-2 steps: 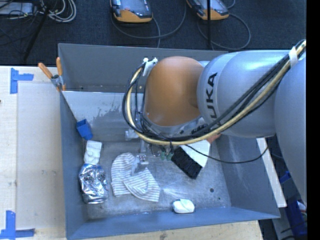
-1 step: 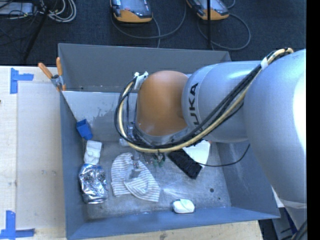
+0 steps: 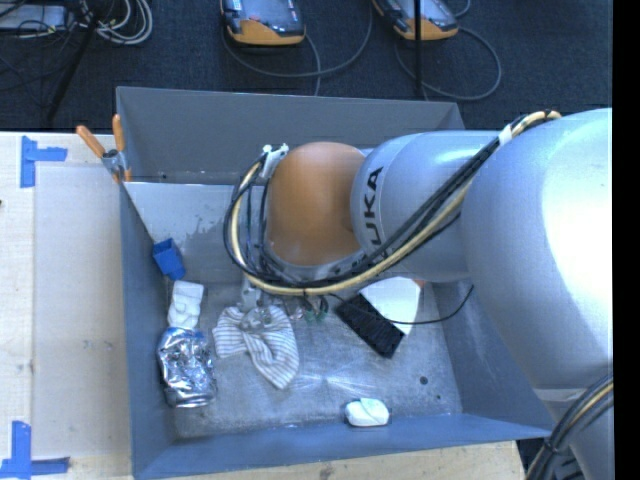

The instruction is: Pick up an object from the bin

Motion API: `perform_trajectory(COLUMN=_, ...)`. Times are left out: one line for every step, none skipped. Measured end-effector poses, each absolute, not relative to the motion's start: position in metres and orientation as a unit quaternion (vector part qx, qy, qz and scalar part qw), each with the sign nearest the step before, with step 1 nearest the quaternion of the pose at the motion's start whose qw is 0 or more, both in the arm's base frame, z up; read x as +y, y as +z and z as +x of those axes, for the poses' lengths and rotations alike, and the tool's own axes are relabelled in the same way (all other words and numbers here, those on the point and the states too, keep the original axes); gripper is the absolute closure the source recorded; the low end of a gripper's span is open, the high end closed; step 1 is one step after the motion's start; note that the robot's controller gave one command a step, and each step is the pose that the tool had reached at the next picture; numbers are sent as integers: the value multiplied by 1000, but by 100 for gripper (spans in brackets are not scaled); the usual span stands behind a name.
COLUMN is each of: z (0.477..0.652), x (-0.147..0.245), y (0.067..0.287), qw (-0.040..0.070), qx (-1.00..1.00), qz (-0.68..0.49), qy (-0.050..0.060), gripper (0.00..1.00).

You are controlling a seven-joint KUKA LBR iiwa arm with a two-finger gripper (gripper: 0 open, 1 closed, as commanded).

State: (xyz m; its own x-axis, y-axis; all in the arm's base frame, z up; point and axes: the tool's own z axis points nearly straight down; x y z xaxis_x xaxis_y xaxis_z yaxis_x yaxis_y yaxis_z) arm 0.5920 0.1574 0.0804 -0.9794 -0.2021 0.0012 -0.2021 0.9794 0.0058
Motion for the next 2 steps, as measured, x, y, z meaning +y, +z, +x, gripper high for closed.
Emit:
perform_trajectory(z=592, x=157, y=80, qw=0, qx=-995, qz=101, qy=-3, gripper=100)
perform_trajectory(z=581, x=154, y=212, qw=-1, qx=-996, qz=90, qy=0, gripper=100)
